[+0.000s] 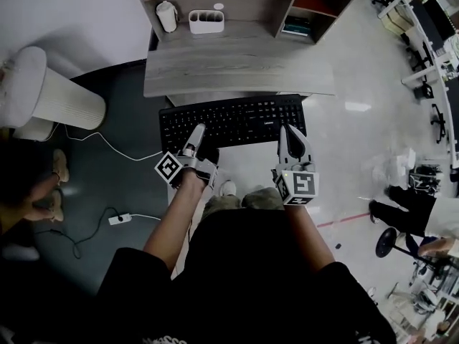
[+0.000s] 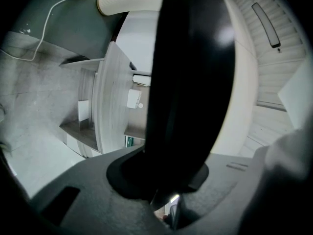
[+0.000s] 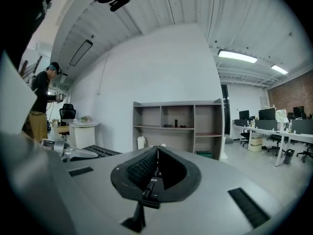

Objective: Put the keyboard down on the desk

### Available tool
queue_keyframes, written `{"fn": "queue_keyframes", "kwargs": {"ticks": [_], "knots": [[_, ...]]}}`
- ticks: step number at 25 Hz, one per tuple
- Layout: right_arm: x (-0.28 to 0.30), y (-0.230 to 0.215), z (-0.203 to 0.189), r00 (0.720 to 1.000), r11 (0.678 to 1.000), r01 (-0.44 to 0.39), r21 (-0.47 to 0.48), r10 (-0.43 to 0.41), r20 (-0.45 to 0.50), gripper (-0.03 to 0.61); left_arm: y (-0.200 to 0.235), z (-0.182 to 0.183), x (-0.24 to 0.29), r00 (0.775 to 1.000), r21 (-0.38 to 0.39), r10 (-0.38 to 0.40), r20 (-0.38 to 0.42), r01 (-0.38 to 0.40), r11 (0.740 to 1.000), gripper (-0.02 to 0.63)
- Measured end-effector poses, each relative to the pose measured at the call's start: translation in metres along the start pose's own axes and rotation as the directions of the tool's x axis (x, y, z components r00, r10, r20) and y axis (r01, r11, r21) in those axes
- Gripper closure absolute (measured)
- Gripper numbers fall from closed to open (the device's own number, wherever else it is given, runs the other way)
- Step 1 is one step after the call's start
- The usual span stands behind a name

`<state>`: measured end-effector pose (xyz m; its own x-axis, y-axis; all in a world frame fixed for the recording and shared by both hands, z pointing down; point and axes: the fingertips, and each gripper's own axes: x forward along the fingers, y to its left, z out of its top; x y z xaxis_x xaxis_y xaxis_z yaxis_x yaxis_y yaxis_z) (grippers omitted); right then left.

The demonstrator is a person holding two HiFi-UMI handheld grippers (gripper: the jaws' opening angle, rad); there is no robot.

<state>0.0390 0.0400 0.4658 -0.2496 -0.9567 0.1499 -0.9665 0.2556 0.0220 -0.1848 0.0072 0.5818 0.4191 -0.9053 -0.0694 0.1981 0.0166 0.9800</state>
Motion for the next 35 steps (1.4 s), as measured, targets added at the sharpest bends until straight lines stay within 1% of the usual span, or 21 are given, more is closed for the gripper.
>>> {"fn": "queue_keyframes", "kwargs": {"ticks": [3,6,9,13,18,22,25,27,31,35], "knots": [[0.008,0.001,0.002,1.0,1.0,0.0,-0.003,0.0,-0.005,0.566,0.0,0.009,0.003,1.0,-0.013,-0.005,-0.001,0.005,1.0,0.522],[0.018,-0.002,0.0,1.0,1.0,-0.007,0.008,0.007,-0.003,0.566,0.004,0.016,0.012,1.0,-0.02,-0.005,0.016,0.005,1.0,0.522],[0.024,-0.008,-0.008,1.0,1.0,-0.014,0.014,0.015,-0.013,0.566,0.009,0.018,0.02,0.999,-0.011,0.002,0.035,-0.002,1.0,0.522],[0.043,-0.016,-0.005,0.999,0.999,-0.045,0.019,0.045,0.005,0.566,0.009,0.016,0.04,0.999,-0.006,-0.007,0.037,0.008,1.0,0.522],[0.076,-0.039,0.01,0.998,0.997,-0.068,0.034,0.067,0.022,0.566,0.01,0.012,0.074,0.999,-0.007,-0.011,0.046,0.012,1.0,0.522],[0.097,-0.052,0.004,0.993,0.993,-0.114,0.033,0.114,0.004,0.566,0.012,0.008,0.102,0.999,0.004,-0.016,0.045,0.016,1.0,0.522],[0.114,-0.068,0.001,0.991,0.99,-0.132,0.047,0.133,-0.006,0.566,0.014,0.004,0.12,0.998,-0.003,-0.011,0.055,0.012,1.0,0.522],[0.128,-0.078,0.001,0.989,0.988,-0.145,0.053,0.146,-0.013,0.566,0.014,0.004,0.133,0.998,0.005,-0.01,0.062,0.01,1.0,0.522],[0.153,-0.097,0.008,0.984,0.982,-0.177,0.069,0.176,0.014,0.566,0.013,0.001,0.157,0.997,0.02,-0.007,0.074,0.005,1.0,0.522],[0.179,-0.118,0.007,0.982,0.979,-0.189,0.083,0.19,-0.008,0.566,0.013,0.001,0.182,0.996,0.037,-0.007,0.09,0.003,0.999,0.522]]}}
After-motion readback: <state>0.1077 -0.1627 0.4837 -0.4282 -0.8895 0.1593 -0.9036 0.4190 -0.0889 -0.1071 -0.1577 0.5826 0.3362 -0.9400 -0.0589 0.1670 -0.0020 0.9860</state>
